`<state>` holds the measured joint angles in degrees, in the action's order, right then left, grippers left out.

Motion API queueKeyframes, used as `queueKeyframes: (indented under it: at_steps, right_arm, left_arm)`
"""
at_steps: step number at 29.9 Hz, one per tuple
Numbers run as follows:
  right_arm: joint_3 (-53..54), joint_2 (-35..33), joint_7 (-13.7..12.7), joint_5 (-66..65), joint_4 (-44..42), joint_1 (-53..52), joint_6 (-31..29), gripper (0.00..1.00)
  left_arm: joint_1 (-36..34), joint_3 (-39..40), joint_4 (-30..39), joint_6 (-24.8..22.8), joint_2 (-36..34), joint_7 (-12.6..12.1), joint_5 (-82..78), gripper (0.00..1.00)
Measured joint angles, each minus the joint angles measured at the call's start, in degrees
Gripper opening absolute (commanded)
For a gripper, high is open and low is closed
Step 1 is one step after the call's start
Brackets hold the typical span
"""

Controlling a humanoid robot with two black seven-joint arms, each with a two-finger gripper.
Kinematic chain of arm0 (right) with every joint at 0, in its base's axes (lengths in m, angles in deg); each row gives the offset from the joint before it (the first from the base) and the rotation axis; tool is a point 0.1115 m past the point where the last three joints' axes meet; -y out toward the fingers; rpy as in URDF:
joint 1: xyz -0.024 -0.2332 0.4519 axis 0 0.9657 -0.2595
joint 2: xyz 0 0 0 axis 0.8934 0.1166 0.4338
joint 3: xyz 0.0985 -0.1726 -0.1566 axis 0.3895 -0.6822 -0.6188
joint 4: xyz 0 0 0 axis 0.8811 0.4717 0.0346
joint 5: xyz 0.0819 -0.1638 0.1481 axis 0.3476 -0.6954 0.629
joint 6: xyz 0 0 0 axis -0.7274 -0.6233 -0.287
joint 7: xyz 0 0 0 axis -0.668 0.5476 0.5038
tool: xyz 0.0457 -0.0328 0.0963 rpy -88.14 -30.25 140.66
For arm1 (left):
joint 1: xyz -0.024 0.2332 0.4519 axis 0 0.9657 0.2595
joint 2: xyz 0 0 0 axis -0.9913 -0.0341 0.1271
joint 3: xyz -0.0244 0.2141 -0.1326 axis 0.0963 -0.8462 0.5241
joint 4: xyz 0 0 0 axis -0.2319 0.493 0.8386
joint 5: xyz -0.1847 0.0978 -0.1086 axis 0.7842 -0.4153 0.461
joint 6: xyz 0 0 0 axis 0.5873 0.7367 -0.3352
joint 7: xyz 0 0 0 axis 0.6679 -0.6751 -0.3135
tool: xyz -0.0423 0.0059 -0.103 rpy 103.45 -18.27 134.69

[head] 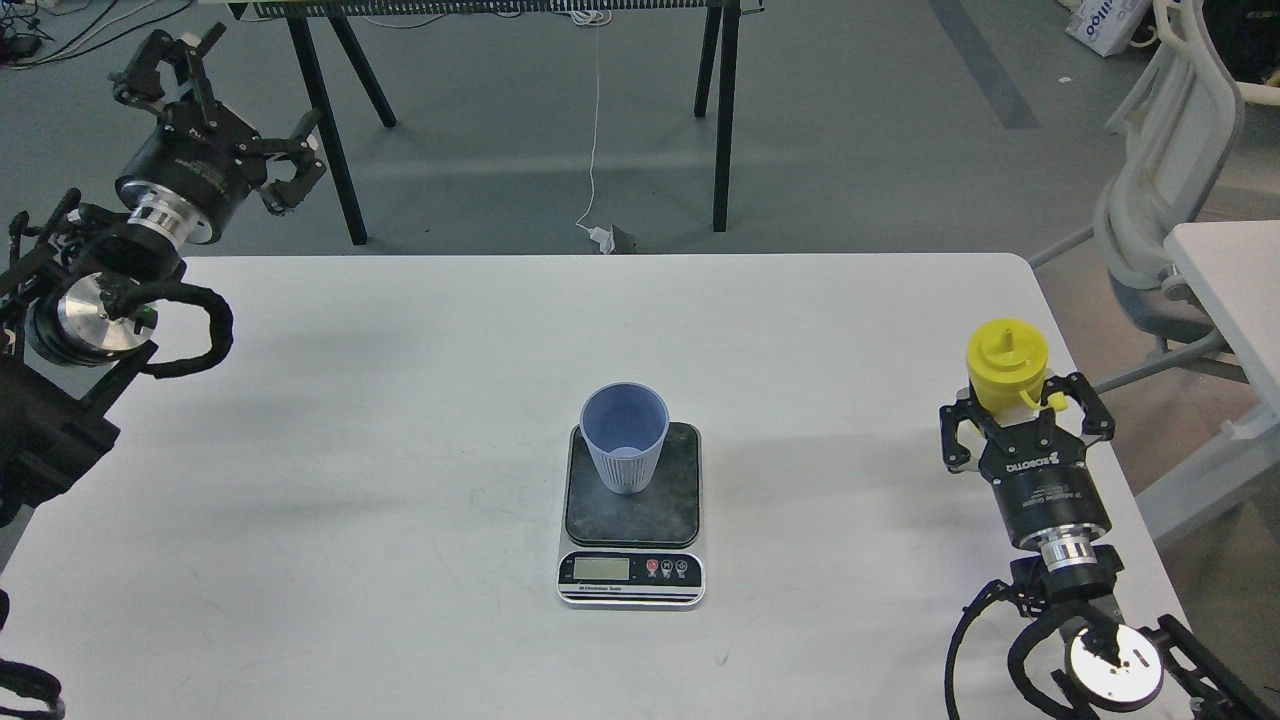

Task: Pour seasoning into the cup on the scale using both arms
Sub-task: 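Lift the yellow bottle and invert it above the blue cup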

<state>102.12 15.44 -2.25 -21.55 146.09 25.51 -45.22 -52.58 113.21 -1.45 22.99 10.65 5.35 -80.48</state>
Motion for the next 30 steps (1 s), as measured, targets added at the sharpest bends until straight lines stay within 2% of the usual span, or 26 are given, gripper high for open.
queueKeyframes:
  at_steps: [4,6,9,14,24,30]
  right_arm:
    - [-0.57,-4.52,0.27,-6.28,3.77,-4.57,0.0,0.38]
    - [-2.12,-6.36,1.57,-10.33,4.18,-7.88,0.0,0.38]
    - [-7.95,-9.16,3.45,-14.77,4.14,-14.19,0.0,0.38]
    - [-20.16,-12.43,4.66,-18.01,3.2,-25.09,0.49,0.37]
    - [-38.72,-12.61,5.27,-27.14,1.95,-42.54,13.96,0.35]
    - [-48.65,-11.19,5.83,-37.86,1.0,-50.27,21.44,0.33]
  left_arm:
    - [0.1,0.0,0.03,0.04,-0.16,0.0,0.02,1.0]
    - [0.12,0.0,0.03,0.01,-0.16,0.0,0.02,1.0]
    - [0.18,0.0,-0.13,-0.23,0.09,0.0,0.03,1.0]
    - [0.27,0.04,-0.68,-0.49,0.68,-0.15,0.16,1.0]
    - [0.68,1.35,-0.81,-0.62,2.51,-0.39,5.01,1.0]
    - [1.31,1.42,-0.81,-0.62,2.93,-0.38,5.43,1.0]
